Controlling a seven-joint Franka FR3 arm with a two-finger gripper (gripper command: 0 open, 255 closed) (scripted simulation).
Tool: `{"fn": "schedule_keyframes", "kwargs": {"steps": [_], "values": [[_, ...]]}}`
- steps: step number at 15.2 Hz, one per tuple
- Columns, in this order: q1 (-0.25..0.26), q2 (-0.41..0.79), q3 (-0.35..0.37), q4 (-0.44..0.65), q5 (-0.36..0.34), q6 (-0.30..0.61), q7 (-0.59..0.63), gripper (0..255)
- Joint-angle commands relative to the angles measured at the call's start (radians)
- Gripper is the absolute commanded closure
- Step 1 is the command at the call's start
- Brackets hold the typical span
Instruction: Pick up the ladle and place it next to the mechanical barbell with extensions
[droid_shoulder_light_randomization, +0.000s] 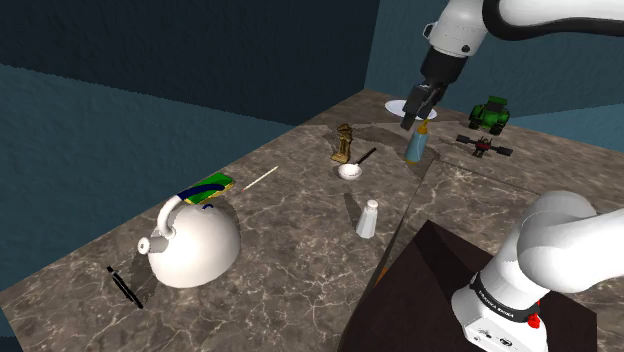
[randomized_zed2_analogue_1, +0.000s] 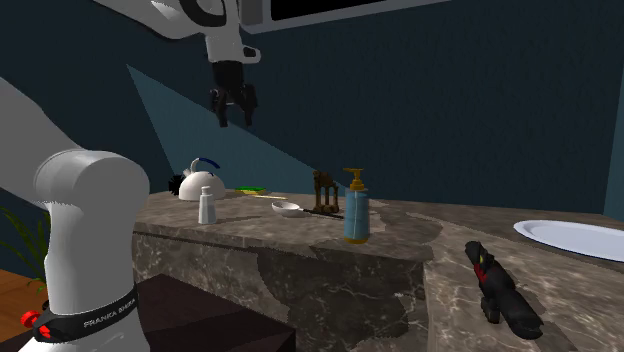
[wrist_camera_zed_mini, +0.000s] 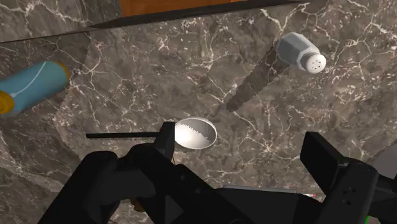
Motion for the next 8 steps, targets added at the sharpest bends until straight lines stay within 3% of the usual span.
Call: {"fn": "schedule_keyframes", "kwargs": {"steps": [1,8], "values": [[0.0,0.0,0.0,0.0,0.0,0.0,0.0,0],[-0.112,0.188,0.076,-0.038,0.023,0.235,0.321,0]]}}
